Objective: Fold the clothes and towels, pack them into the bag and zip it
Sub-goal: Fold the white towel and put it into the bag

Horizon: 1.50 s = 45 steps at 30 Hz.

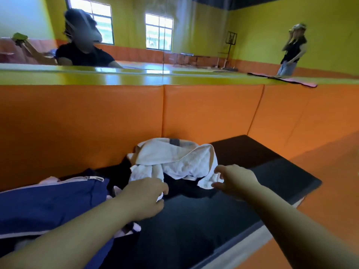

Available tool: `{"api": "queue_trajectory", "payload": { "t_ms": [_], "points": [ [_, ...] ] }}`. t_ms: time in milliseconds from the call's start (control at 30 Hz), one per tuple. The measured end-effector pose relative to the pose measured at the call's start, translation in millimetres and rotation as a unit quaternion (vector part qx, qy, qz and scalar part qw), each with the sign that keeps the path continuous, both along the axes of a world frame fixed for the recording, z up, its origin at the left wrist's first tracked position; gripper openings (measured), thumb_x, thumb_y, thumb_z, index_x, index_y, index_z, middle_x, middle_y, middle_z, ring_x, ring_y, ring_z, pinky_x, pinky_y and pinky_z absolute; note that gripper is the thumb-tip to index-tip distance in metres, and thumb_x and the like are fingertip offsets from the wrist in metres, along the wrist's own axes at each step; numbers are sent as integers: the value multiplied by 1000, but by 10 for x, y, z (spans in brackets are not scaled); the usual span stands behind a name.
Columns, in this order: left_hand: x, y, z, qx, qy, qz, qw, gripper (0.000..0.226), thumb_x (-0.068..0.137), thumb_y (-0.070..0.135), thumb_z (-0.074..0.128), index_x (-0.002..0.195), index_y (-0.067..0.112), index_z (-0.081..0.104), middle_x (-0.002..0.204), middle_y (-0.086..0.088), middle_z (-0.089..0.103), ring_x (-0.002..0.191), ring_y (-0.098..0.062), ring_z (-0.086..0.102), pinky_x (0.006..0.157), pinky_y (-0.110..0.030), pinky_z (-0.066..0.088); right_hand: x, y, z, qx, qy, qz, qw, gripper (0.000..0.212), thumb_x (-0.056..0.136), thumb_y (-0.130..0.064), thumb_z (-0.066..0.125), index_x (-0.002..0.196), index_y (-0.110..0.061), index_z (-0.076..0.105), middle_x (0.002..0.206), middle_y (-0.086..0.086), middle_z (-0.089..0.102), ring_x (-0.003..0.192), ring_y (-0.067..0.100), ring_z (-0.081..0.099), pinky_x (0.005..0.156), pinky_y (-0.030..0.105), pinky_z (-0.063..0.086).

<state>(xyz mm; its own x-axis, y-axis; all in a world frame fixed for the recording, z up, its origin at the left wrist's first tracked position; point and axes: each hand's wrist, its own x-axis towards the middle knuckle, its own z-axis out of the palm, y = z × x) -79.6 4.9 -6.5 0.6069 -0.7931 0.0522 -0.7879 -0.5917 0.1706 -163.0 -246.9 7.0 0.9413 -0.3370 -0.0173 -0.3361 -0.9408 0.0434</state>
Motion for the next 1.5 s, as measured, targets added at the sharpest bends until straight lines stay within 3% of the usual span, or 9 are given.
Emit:
{"api": "queue_trajectory", "payload": {
  "t_ms": [300,567,667,800,967,1200,1333,1400,1500],
  "points": [
    [731,-885,-244,-20,-43,56,997,47,91,27,47,136,24,36,134,4,41,120,-21,36,95,-34,41,698,-670,-282,106,-50,-73,990,68,83,-48,64,133,-12,34,131,9,46,107,26,56,78,36,51],
    [1126,-1340,-419,69,-39,109,991,52,96,35,43,143,23,27,138,-4,37,121,-26,42,92,-37,44,959,-685,-556,219,-126,-90,963,21,92,-32,42,76,-19,46,71,-1,55,63,22,53,53,34,40],
    [1184,-1409,-461,24,-3,126,992,35,96,29,43,130,23,47,123,-5,55,111,-25,55,87,-36,47,886,-659,-574,219,-188,-50,956,19,88,-17,47,69,-18,46,66,0,52,65,24,51,51,37,37],
    [1096,-1355,-468,-32,5,142,989,23,93,19,44,80,20,62,77,-5,61,90,-30,61,66,-32,41,638,-614,-499,227,-249,36,941,14,90,-20,53,96,-18,66,87,3,64,82,25,58,67,42,50],
    [922,-1184,-472,-104,87,146,980,20,93,21,44,87,16,62,80,-5,65,81,-29,61,66,-33,45,170,-506,-431,187,-281,153,929,17,87,-14,61,100,-16,72,87,1,66,79,21,62,63,31,49],
    [456,-962,-349,-287,370,235,852,36,92,46,48,100,14,61,90,-6,69,77,-24,66,67,-35,51,-527,-212,-565,142,-169,267,938,24,83,-15,66,104,-24,71,84,-5,67,71,13,63,58,15,39],
    [251,-870,-319,-309,450,266,794,62,79,24,74,129,12,40,110,-13,63,86,-26,67,67,-38,57,-713,137,-638,169,-92,302,934,26,92,-21,55,116,-22,66,97,1,66,85,19,62,72,35,53],
    [198,-811,-354,-297,436,262,808,67,74,7,76,130,10,40,111,-13,61,90,-29,65,71,-43,58,-725,310,-611,187,-35,323,927,28,94,-25,54,121,-22,62,104,2,64,92,20,60,81,39,51],
    [192,-669,-387,-213,297,232,901,44,72,7,70,110,12,48,89,-6,61,86,-26,62,76,-43,56,-689,374,-497,237,34,285,928,33,93,-35,55,123,-25,60,114,-3,65,98,13,59,90,33,48]
  ]
}}
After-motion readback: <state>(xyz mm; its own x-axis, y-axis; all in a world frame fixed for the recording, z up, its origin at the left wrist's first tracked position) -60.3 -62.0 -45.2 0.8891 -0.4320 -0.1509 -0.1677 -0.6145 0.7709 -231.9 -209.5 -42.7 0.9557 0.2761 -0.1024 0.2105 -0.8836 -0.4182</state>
